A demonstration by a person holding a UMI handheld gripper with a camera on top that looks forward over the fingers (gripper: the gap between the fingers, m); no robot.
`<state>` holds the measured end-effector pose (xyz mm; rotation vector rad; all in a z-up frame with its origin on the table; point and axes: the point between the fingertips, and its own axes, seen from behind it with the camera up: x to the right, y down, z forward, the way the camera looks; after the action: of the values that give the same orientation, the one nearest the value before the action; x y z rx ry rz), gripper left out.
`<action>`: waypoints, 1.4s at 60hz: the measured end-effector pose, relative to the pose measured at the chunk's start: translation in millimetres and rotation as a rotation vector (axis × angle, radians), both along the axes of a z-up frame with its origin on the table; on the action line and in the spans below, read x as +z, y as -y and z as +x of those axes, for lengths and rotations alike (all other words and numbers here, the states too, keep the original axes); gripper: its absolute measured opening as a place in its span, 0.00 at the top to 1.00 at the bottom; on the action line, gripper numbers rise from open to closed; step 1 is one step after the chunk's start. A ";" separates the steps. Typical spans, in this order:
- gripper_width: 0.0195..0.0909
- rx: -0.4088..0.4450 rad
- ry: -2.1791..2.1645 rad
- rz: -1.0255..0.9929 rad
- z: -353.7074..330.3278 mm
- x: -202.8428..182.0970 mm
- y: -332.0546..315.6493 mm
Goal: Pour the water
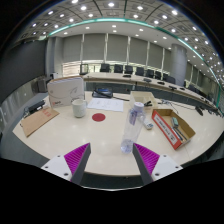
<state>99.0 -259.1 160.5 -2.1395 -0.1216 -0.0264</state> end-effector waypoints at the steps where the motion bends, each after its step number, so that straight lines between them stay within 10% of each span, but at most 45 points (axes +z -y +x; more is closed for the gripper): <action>1: 0.06 -0.004 -0.001 0.004 6.3 -3.7 -3.7; 27: 0.08 -0.021 -0.044 0.097 75.6 -86.4 -126.7; 34: 0.23 -0.004 -0.054 0.128 72.3 -92.3 -150.3; 40: 0.55 0.008 -0.053 0.166 69.3 -88.8 -159.7; 54: 0.77 -0.008 -0.051 0.180 71.9 -87.1 -163.0; 84: 0.77 -0.078 0.316 0.199 51.7 -5.0 -215.8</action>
<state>150.7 -43.4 155.5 -1.9271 -0.2112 -0.4067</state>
